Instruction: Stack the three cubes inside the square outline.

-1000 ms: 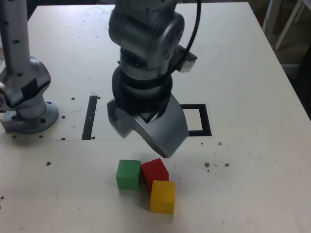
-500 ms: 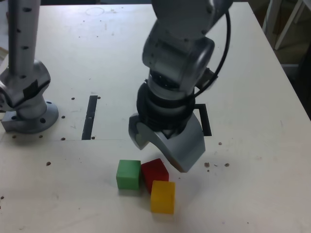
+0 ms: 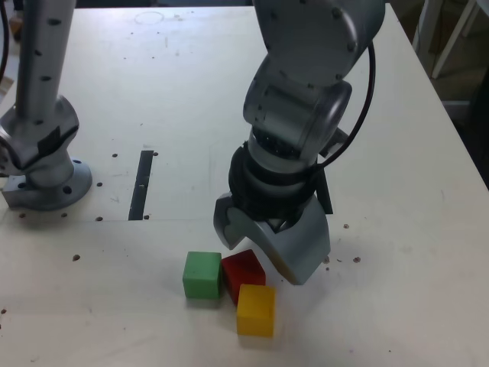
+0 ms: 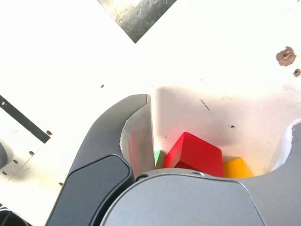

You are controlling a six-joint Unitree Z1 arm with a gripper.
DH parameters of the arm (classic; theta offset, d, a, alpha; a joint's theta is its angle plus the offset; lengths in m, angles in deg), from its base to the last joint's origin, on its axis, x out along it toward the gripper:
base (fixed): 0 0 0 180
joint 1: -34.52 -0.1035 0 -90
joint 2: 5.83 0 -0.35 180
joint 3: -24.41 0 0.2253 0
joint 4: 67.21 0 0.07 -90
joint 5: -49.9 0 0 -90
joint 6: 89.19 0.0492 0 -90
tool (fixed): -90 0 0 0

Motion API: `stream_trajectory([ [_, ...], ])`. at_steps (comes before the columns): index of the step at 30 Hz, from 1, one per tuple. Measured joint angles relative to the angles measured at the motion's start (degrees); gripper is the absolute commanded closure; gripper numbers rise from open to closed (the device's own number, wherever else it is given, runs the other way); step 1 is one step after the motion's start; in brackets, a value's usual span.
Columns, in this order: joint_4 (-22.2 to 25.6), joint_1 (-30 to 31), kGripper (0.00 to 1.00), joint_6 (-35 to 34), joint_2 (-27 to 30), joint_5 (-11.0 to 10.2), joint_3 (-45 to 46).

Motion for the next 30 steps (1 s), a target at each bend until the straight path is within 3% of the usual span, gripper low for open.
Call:
stream_trajectory([
  [21, -1.9, 2.3, 0.13, -2.1, -0.2, 2.6, 3.0],
  [30, -1.9, 2.5, 0.22, -2.5, -0.2, 2.7, 3.4],
])
